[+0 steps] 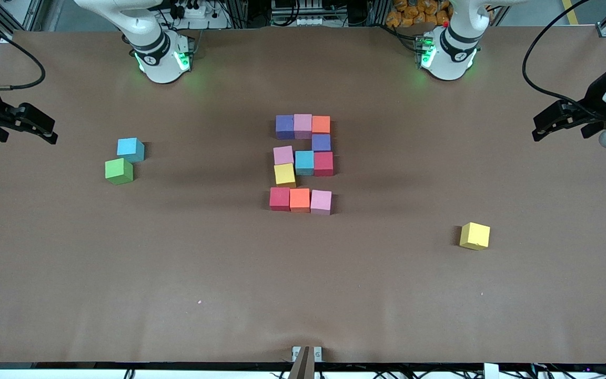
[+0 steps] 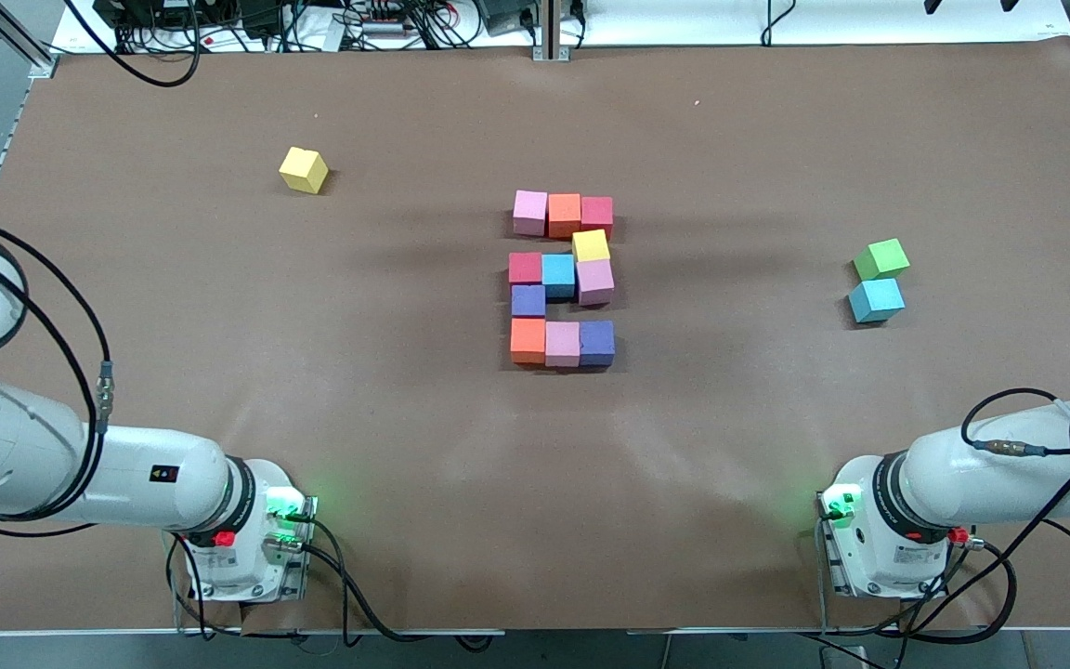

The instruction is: Form number 2 with 11 blocks

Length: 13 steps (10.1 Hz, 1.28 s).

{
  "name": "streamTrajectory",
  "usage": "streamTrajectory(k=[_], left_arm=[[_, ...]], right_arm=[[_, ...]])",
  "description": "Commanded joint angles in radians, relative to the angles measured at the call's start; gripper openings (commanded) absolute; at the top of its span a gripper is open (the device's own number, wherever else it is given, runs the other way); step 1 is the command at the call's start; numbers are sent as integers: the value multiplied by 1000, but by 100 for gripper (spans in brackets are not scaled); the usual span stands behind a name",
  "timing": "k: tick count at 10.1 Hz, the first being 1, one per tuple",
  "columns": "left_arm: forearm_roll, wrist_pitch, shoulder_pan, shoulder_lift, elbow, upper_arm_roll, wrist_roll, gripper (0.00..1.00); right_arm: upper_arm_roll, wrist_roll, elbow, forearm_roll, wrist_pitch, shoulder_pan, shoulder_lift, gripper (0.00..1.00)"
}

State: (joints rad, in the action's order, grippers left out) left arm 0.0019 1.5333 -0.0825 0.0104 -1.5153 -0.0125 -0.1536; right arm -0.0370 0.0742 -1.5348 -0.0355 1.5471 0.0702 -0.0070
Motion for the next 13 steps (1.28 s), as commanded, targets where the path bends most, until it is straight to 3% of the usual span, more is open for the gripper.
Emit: streamTrajectory(k=[1,13], left_arm=[[-26,-4,-5,-4,10,2,17,100],[-19,-4,7,5,10,3,17,100]], right_arm=[[-3,19,18,2,-2,6,13,100],[-3,21,10,2,-4,25,21,100]])
